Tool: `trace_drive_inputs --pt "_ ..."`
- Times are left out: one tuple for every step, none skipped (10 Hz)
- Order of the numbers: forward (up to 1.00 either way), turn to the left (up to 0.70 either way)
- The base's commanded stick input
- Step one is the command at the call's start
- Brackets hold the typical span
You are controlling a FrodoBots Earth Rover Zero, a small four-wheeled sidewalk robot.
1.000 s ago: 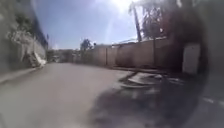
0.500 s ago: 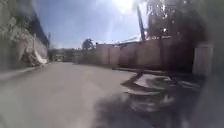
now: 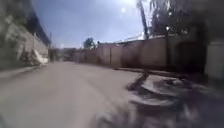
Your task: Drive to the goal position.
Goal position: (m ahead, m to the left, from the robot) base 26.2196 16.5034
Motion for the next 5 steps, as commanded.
trace_drive_inputs --pt "1.0 0.0" --pt "1.0 0.0" --pt "1.0 0.0" --pt "1.0 0.0" --pt "1.0 0.0"
